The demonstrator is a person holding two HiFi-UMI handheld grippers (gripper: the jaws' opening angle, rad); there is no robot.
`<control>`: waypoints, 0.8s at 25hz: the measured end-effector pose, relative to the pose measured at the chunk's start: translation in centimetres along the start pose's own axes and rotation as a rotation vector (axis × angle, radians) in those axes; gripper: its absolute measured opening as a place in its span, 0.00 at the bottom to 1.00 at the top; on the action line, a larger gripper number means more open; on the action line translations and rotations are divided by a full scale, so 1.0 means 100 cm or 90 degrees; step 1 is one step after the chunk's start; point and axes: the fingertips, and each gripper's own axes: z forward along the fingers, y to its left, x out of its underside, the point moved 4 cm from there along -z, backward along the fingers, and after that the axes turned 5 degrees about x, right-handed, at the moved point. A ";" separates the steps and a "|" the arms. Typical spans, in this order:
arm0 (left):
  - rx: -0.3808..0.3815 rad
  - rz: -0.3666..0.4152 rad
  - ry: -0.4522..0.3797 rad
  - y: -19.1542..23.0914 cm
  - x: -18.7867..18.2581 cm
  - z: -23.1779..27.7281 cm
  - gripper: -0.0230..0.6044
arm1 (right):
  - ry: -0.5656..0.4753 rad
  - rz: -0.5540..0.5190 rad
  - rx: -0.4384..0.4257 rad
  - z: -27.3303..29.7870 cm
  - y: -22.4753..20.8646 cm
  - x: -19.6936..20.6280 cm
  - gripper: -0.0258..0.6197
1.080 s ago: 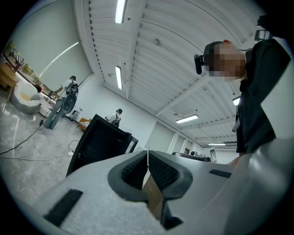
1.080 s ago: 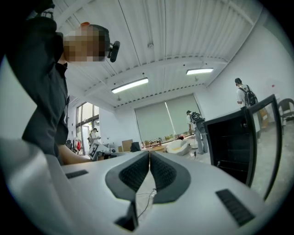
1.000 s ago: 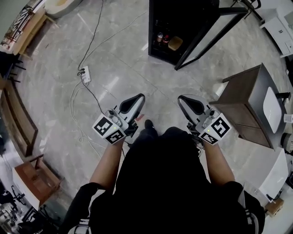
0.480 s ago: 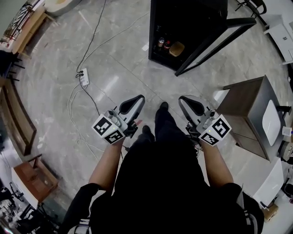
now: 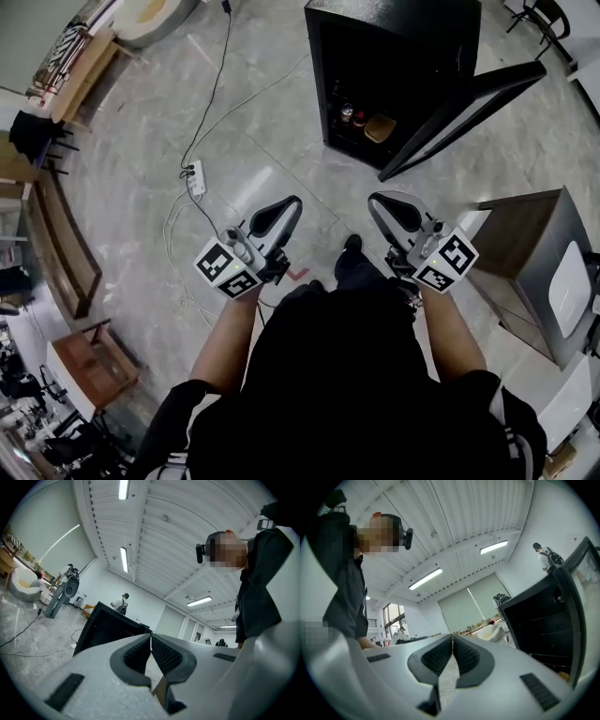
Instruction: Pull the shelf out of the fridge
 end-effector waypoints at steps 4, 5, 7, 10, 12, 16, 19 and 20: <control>0.011 -0.005 0.014 0.004 -0.001 0.018 0.08 | -0.002 0.022 -0.004 0.002 -0.018 -0.001 0.08; 0.013 -0.005 0.021 0.006 -0.001 0.023 0.08 | -0.006 0.024 -0.004 0.002 -0.023 -0.003 0.08; 0.018 -0.006 0.028 0.011 0.001 0.036 0.08 | -0.015 0.026 0.001 -0.001 -0.036 -0.008 0.08; 0.032 -0.008 0.027 0.016 0.005 0.057 0.08 | -0.026 0.028 0.012 -0.010 -0.056 -0.012 0.08; 0.041 -0.003 0.031 0.020 0.006 0.072 0.08 | -0.032 0.023 0.020 -0.015 -0.067 -0.014 0.08; 0.065 -0.008 0.029 0.030 0.008 0.095 0.08 | -0.047 0.019 0.034 -0.020 -0.081 -0.015 0.08; 0.090 -0.008 0.032 0.033 0.005 0.109 0.08 | -0.055 0.021 0.044 -0.023 -0.085 -0.017 0.08; 0.097 -0.005 0.035 0.034 0.003 0.113 0.08 | -0.057 0.021 0.048 -0.023 -0.085 -0.017 0.08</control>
